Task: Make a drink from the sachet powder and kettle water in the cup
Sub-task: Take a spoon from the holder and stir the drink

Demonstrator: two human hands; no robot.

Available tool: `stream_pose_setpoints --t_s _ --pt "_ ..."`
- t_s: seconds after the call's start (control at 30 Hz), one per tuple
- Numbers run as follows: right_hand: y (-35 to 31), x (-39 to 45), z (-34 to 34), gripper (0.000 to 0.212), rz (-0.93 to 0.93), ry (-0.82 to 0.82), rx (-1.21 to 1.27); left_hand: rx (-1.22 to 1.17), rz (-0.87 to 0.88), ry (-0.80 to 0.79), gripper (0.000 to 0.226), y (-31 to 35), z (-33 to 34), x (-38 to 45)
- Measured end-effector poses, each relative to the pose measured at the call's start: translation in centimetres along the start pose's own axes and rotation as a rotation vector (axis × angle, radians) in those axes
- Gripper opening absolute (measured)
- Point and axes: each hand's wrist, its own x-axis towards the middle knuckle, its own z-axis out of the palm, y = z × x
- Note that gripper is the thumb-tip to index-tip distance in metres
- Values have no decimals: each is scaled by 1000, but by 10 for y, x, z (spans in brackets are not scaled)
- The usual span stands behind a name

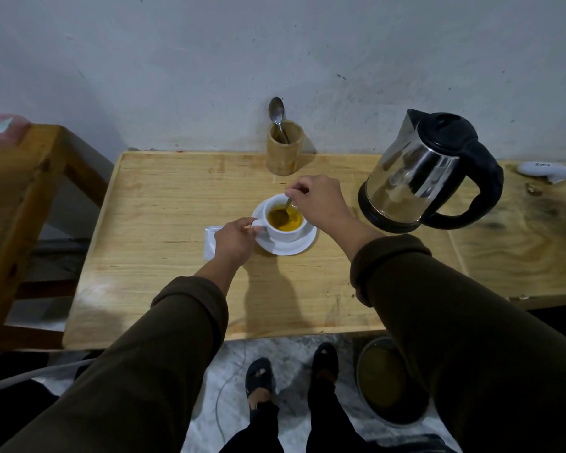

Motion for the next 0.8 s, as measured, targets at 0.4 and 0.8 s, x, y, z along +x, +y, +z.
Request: stream_pose_setpoints --t_s 0.4,0.8 --pt "-1 2 0 22 -81 2 -176 -22 -17 6 33 1 1 1" --pt "2 1 -2 18 -100 -27 -102 22 -12 -5 34 2 0 2"
